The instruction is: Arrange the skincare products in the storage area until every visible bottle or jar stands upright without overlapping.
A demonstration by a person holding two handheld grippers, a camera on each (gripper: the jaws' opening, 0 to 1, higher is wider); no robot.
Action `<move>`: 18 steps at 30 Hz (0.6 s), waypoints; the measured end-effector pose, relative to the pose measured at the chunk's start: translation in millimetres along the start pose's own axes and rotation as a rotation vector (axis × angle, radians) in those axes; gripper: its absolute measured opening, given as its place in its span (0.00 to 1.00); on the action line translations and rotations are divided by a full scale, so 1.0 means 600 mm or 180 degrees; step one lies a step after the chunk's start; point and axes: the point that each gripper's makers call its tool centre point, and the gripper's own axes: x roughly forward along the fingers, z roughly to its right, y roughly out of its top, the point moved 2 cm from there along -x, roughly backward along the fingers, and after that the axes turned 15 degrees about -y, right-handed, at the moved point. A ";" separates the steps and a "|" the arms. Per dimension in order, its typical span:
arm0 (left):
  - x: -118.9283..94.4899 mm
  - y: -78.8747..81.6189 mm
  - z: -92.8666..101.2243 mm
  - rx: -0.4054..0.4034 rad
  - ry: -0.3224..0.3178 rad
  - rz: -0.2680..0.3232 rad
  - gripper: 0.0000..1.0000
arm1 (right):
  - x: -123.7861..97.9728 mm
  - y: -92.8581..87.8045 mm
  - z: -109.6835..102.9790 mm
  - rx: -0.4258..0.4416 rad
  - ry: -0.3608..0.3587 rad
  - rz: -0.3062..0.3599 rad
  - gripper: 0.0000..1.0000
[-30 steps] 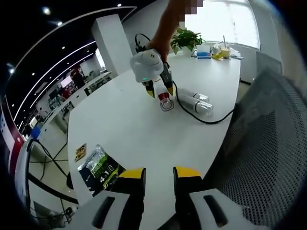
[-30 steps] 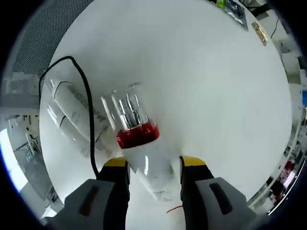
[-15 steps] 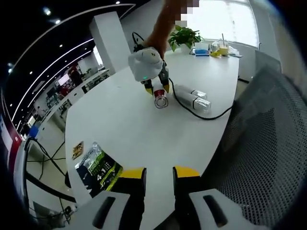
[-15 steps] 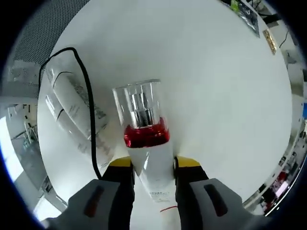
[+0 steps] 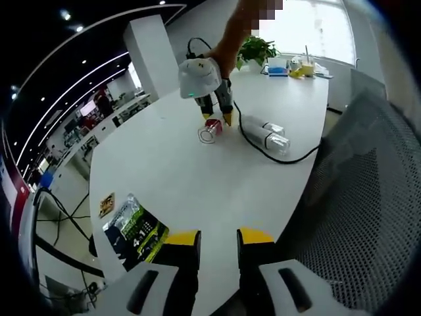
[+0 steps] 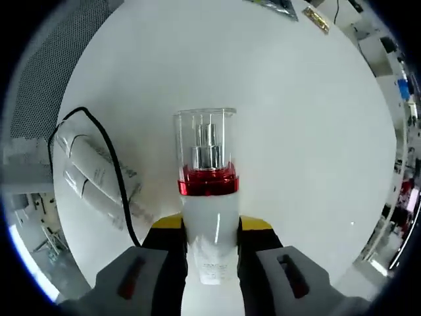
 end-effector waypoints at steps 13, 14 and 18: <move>-0.003 0.003 -0.003 0.0003 0.0044 0.0040 0.22 | -0.029 0.022 0.021 0.0602 -0.0255 0.0230 0.25; -0.004 0.004 -0.003 0.0001 0.0049 0.0045 0.22 | -0.033 0.024 0.022 0.0646 -0.0277 0.0238 0.25; -0.005 0.005 -0.005 0.0006 0.0070 0.0067 0.22 | -0.048 0.030 0.030 0.0863 -0.0383 0.0306 0.25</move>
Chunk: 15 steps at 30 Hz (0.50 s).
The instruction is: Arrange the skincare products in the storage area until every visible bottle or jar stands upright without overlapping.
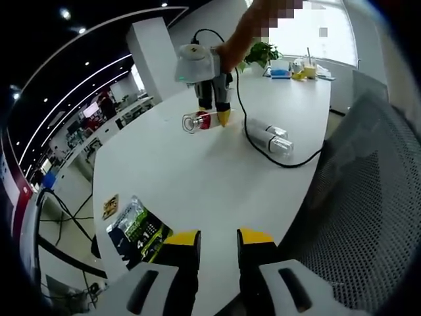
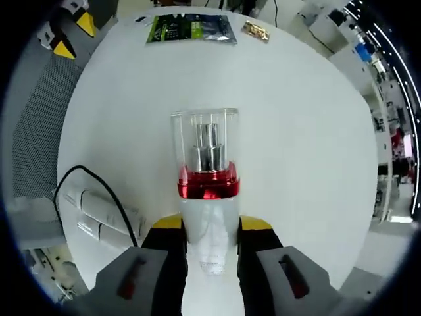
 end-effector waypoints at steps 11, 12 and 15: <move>-0.003 0.003 -0.003 0.0018 0.0040 0.0035 0.22 | -0.050 0.026 0.024 0.0475 -0.0494 0.0230 0.24; -0.003 0.004 -0.003 0.0029 0.0051 0.0040 0.22 | -0.052 0.025 0.029 0.0508 -0.0559 0.0244 0.24; -0.005 0.007 -0.004 0.0029 0.0064 0.0078 0.22 | -0.080 0.039 0.042 0.0720 -0.0774 0.0304 0.24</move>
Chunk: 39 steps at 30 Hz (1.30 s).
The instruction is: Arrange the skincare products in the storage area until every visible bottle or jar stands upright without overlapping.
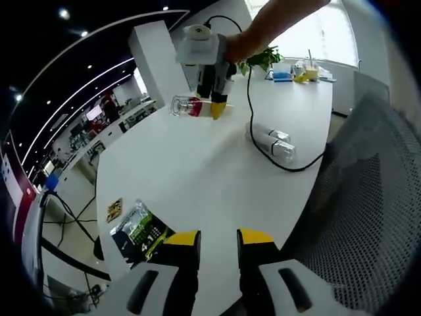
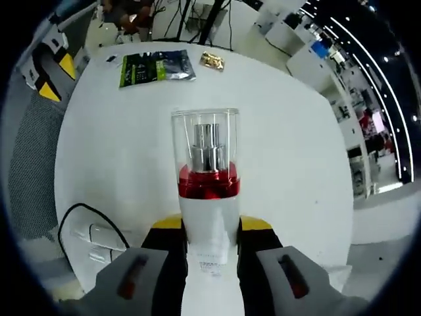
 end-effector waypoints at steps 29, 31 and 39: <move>-0.004 0.004 0.007 0.0077 -0.0118 -0.0098 0.22 | -0.264 0.167 0.051 0.1910 -0.0875 0.1415 0.25; -0.002 0.001 0.008 0.0054 -0.0143 -0.0131 0.22 | -0.274 0.167 0.051 0.1940 -0.0861 0.1445 0.25; 0.000 -0.008 0.008 -0.0004 -0.0146 -0.0249 0.22 | -0.310 0.158 0.055 0.2216 -0.0747 0.1750 0.25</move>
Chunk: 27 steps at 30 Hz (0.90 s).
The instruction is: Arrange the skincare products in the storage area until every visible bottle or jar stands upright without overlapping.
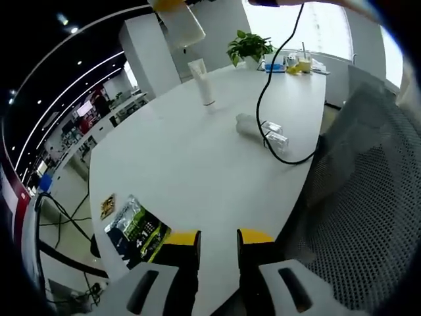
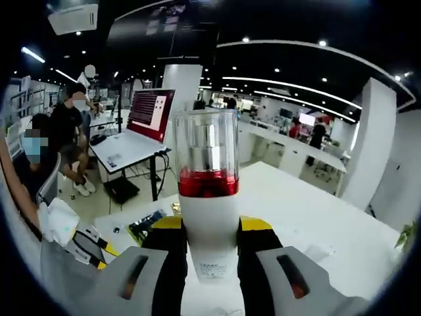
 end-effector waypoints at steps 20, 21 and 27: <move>-0.009 -0.001 -0.015 -0.0070 0.0174 0.0019 0.23 | -0.025 -0.073 -0.041 0.0540 0.0338 -0.0010 0.25; -0.010 0.000 -0.017 -0.0086 0.0189 0.0033 0.23 | -0.024 -0.075 -0.041 0.0543 0.0353 -0.0002 0.25; -0.015 0.011 -0.014 -0.0191 0.0128 0.0183 0.23 | -0.021 -0.081 -0.047 0.0836 0.0508 -0.0035 0.25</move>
